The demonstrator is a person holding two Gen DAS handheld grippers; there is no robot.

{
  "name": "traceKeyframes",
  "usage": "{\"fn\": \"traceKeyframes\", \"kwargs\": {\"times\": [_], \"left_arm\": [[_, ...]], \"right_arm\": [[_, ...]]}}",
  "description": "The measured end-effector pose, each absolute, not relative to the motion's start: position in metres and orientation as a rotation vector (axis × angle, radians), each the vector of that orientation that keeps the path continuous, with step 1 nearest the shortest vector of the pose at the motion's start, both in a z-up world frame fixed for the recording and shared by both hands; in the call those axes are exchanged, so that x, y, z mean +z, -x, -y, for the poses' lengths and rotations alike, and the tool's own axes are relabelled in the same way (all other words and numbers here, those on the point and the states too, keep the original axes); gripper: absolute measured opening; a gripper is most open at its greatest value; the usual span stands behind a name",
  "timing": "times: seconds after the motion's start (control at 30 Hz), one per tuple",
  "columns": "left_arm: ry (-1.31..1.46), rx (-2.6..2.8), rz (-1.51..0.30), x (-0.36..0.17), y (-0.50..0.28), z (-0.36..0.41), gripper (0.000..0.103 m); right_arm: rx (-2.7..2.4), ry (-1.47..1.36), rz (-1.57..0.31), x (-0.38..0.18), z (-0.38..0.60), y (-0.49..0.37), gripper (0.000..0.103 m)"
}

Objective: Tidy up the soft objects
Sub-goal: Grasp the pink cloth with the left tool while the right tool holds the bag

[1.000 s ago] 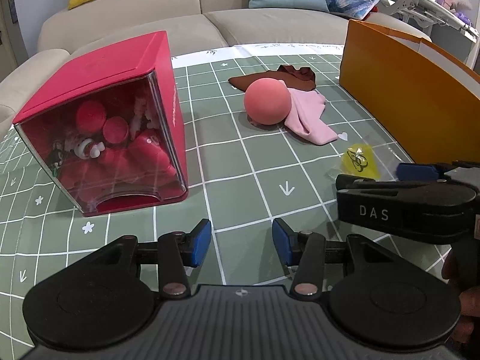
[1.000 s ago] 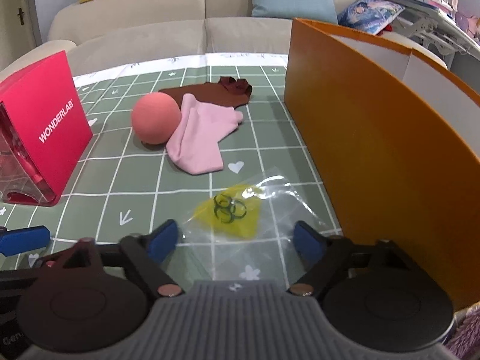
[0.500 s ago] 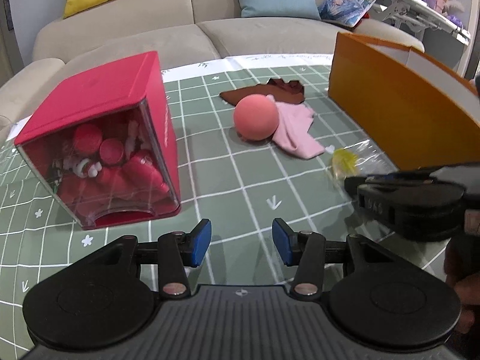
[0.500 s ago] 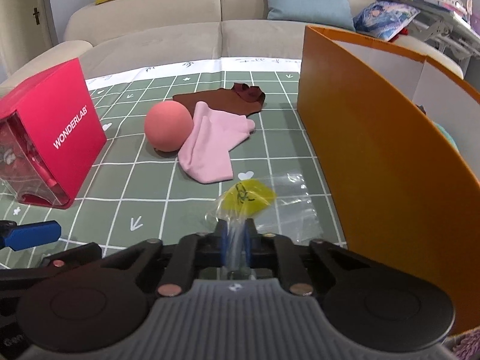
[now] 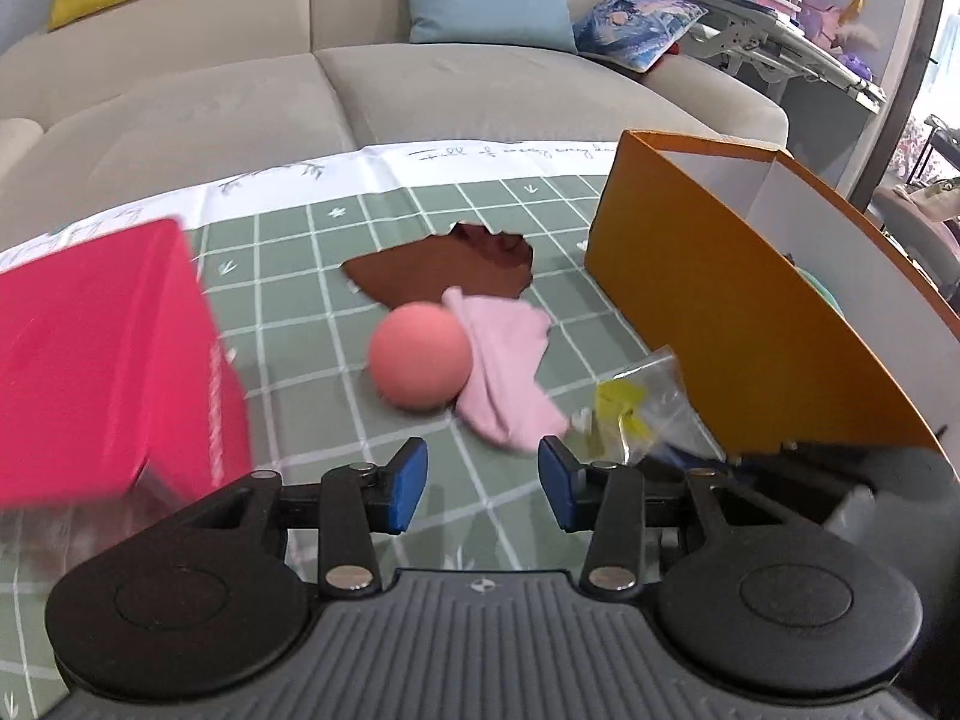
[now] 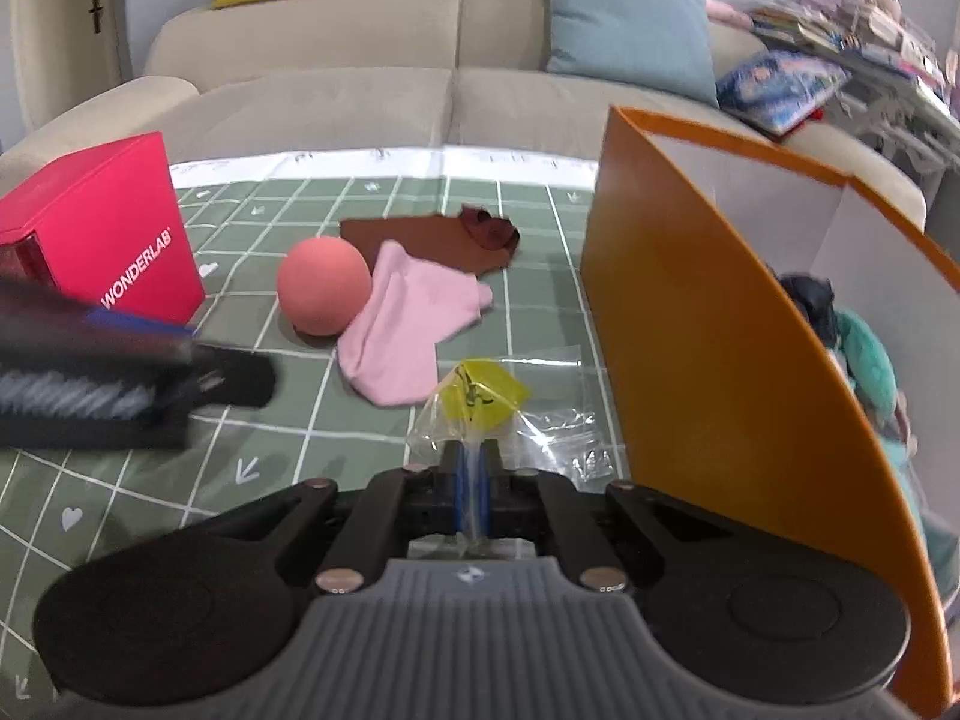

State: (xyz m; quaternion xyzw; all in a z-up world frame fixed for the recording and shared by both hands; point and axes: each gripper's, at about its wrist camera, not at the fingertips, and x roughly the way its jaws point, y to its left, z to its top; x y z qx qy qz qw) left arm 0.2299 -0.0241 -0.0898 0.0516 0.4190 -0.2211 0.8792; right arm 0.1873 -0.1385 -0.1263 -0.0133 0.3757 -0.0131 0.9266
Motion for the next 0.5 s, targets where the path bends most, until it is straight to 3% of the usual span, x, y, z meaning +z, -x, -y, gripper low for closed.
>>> {"fn": "traceKeyframes", "kwargs": {"times": [0.23,0.5], "left_arm": [[-0.091,-0.449,-0.947,-0.119,-0.265,0.048,0.051],[-0.095,-0.405,-0.907,-0.135,-0.268,0.063,0.054]], "right_arm": [[0.015,0.054,-0.743,-0.127,0.141,-0.202,0.002],[0.015,0.029,-0.774,-0.137,0.147,-0.211,0.002]]}}
